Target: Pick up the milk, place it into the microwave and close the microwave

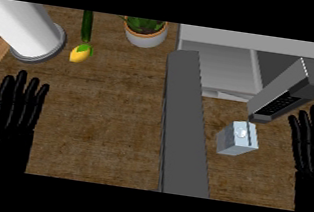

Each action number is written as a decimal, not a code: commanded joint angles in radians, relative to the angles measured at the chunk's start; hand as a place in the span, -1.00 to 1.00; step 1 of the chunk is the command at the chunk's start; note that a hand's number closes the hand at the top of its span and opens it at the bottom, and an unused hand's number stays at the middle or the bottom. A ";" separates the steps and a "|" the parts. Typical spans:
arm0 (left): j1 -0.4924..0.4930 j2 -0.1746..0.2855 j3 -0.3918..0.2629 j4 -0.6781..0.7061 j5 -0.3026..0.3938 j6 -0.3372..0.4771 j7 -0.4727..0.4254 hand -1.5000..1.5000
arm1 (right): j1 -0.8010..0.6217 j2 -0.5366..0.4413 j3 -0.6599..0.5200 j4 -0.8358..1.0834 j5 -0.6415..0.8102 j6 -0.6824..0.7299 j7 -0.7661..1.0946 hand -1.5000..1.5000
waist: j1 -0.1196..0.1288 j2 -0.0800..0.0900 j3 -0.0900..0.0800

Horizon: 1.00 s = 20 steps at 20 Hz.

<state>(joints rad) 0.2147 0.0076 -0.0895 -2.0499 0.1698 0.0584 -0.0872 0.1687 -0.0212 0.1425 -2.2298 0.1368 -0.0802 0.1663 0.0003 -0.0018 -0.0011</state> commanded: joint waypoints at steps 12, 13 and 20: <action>0.351 0.005 -0.170 -0.036 -0.021 -0.060 -0.272 -1.00 | 0.107 0.021 -0.014 0.191 -0.069 -0.023 -0.185 -1.00 | 0.006 0.000 0.001; 0.331 0.009 -0.126 0.060 0.006 -0.087 -0.340 -1.00 | 0.165 0.021 0.030 0.241 -0.063 -0.044 -0.297 -1.00 | 0.003 0.000 0.001; 0.383 -0.006 -0.188 -0.004 -0.037 -0.043 -0.349 -1.00 | 0.060 0.021 -0.048 0.505 -0.069 -0.114 -0.423 -1.00 | 0.008 0.001 0.002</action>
<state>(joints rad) 0.5425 0.0118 -0.2485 -2.0543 0.1519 0.0143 -0.3745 0.2630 -0.0014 0.1384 -1.8615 0.0726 -0.1557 -0.1689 0.0055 -0.0007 0.0002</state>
